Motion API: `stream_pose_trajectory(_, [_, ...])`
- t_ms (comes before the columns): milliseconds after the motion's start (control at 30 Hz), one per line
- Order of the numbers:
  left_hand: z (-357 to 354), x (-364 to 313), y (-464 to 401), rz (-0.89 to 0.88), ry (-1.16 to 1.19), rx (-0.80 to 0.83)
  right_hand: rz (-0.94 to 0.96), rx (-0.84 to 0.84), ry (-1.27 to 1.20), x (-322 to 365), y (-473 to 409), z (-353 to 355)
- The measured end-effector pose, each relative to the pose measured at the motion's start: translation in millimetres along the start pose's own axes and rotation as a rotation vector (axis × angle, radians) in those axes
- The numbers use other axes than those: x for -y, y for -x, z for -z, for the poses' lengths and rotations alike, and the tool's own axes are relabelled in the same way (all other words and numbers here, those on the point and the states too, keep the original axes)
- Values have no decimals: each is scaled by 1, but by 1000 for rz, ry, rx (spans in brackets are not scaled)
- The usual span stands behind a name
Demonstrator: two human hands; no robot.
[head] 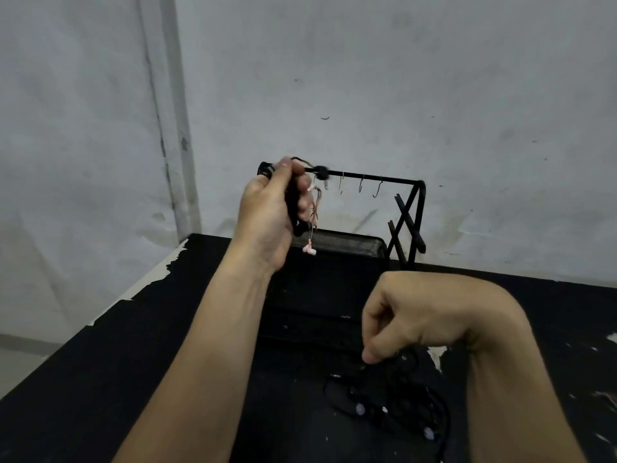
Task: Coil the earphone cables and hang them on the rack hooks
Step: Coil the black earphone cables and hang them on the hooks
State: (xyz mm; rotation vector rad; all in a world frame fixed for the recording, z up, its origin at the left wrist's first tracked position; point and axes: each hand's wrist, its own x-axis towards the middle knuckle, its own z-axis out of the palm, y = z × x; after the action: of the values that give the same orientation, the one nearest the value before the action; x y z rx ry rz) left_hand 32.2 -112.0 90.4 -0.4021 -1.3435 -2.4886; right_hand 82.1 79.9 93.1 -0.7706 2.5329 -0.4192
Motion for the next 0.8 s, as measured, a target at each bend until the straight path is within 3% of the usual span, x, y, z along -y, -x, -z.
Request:
stream_pose_trajectory(133, [5,-5,7,127,-236,218,-92,-151,10,-12,11,13])
stream_pose_trajectory(267, [-2,1,14,248,-373,377,154,-711,-186,-17,7,17])
stream_pose_trajectory(300, [-4,2,16,276,-392,412,232,-782,-255,-16,3,16])
stream_pose_trajectory(500, [-11,8,22,337,-373,524,313,-630,-304,-16,-5,14])
stream_pose_trajectory(600, [-8,8,22,347,-406,566,348,-653,-426,-22,3,17])
stream_pose_trajectory(800, [-15,16,37,478,-471,865,532,-782,-501,-14,-5,15])
